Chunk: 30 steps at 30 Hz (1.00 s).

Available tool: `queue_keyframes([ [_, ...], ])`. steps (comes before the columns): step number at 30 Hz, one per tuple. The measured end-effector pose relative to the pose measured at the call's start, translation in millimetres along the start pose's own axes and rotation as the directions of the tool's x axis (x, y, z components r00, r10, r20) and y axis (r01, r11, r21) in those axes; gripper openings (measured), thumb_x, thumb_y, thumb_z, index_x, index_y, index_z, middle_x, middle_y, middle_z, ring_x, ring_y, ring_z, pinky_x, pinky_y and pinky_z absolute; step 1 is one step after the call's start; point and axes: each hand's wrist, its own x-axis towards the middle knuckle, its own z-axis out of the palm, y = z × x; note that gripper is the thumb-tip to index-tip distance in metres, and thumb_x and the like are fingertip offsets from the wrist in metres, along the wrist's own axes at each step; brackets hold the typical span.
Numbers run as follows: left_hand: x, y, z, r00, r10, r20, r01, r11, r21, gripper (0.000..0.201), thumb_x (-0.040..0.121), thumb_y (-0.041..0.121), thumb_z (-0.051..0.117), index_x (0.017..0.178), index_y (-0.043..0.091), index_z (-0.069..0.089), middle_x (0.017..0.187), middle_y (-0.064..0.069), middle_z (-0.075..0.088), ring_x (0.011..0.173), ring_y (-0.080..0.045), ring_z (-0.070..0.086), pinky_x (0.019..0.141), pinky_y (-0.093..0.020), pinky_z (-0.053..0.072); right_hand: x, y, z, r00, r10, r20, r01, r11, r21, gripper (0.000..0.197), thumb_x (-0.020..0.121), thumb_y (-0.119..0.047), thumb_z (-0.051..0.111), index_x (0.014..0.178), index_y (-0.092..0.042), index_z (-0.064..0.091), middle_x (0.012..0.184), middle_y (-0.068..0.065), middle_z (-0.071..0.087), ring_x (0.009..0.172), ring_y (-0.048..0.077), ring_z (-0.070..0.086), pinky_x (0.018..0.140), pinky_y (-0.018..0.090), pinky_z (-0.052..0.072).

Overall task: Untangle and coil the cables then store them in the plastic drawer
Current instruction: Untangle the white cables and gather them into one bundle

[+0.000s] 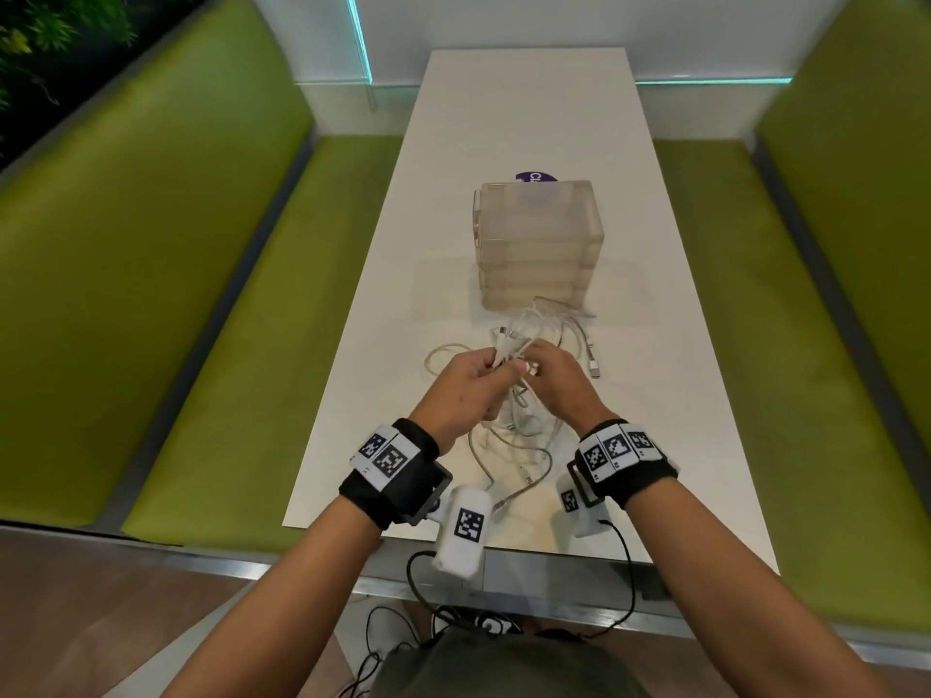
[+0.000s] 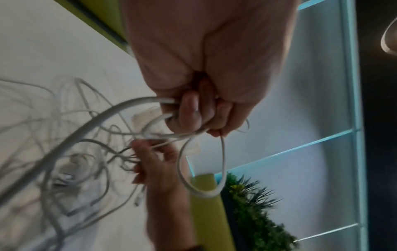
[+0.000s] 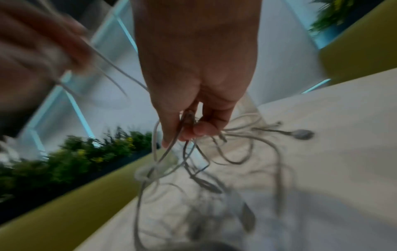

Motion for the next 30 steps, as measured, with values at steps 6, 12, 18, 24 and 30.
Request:
queue_keyframes([
  [6,-23.6,31.4,-20.4,0.993,0.083,-0.081,-0.092,0.989,-0.114,0.027,0.097,0.012,0.049,0.071,0.011,0.047,0.050,0.011,0.028,0.043,-0.007,0.020,0.043,-0.019,0.022,2.6,25.3,-9.8,0.993,0.117,-0.024,-0.117,0.993,-0.001,0.011,0.086,-0.019,0.065,0.084,-0.009,0.070,0.093,-0.003,0.059,0.086,0.016,0.056,0.075,0.031,0.041],
  [12,-25.5,23.4,-24.9,0.974,0.104,-0.203,-0.095,0.994,0.054,0.022,0.096,0.019,0.052,0.077,0.007,0.049,0.054,0.007,0.033,0.047,-0.010,0.026,0.046,-0.024,0.026,3.8,15.3,-9.3,0.997,0.009,-0.073,-0.012,0.999,-0.032,0.009,0.085,-0.009,0.064,0.084,-0.004,0.071,0.094,0.006,0.065,0.089,0.025,0.062,0.077,0.037,0.047],
  [18,10.1,-5.7,-6.2,0.984,0.020,-0.177,0.047,0.929,0.367,0.022,0.094,0.024,0.055,0.085,0.004,0.058,0.057,0.004,0.043,0.048,-0.011,0.037,0.047,-0.024,0.029,-3.2,-10.2,-0.8,0.988,-0.145,-0.043,0.146,0.989,0.016,0.018,0.079,-0.002,0.060,0.092,-0.005,0.073,0.093,0.012,0.068,0.086,0.029,0.064,0.076,0.046,0.053],
  [24,26.2,-14.2,1.2,0.988,0.015,-0.155,0.040,0.938,0.345,0.026,0.091,0.027,0.059,0.086,0.002,0.057,0.058,0.004,0.043,0.050,-0.013,0.038,0.051,-0.030,0.031,-8.2,-23.8,-5.2,0.992,-0.116,-0.047,0.112,0.991,-0.079,0.021,0.084,-0.001,0.058,0.098,-0.007,0.072,0.100,0.011,0.069,0.095,0.028,0.061,0.080,0.040,0.050],
  [30,26.2,-16.1,1.5,0.971,0.124,-0.204,-0.015,0.884,0.467,0.030,0.088,0.029,0.065,0.084,0.002,0.055,0.060,0.005,0.047,0.052,-0.009,0.042,0.045,-0.015,0.032,-8.5,-22.5,-4.4,0.996,-0.093,-0.011,0.090,0.986,-0.137,0.019,0.086,-0.008,0.060,0.101,-0.013,0.071,0.102,0.005,0.068,0.097,0.023,0.060,0.077,0.036,0.049],
])
